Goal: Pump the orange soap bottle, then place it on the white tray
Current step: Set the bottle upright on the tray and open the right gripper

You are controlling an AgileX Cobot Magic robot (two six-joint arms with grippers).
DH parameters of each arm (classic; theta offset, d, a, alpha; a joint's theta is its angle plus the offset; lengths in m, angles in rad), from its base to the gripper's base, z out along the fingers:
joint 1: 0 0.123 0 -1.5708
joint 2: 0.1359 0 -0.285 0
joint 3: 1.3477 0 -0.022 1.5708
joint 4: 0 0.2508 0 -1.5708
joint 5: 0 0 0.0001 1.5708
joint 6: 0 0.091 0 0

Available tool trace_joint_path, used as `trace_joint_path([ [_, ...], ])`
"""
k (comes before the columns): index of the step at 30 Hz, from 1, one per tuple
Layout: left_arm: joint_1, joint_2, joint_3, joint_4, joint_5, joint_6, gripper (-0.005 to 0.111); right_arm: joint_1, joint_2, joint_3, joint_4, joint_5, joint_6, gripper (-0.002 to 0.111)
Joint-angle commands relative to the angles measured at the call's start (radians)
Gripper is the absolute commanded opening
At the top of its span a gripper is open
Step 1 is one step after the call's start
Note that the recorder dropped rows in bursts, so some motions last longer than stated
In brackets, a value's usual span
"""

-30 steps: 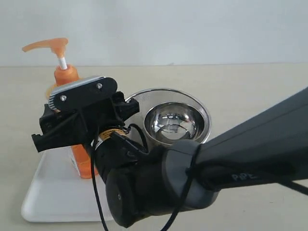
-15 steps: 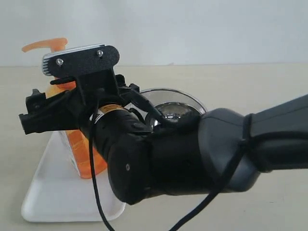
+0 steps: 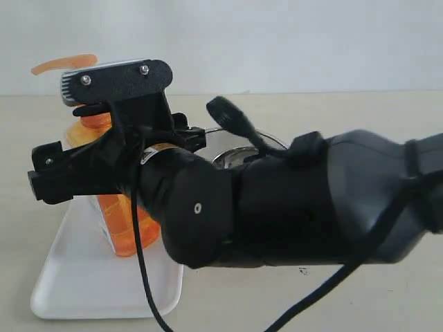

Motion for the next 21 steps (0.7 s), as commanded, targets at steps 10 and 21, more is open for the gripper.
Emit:
trace_joint_path([
  [10, 0.002, -0.005, 0.003, 0.0, 0.008, 0.001, 0.005, 0.002, -0.148, 0.006, 0.397, 0.18, -0.445, 0.105],
  [21, 0.002, -0.005, 0.003, 0.004, 0.005, 0.001, 0.005, 0.002, -0.162, 0.007, 0.516, 0.24, -0.555, 0.105],
])
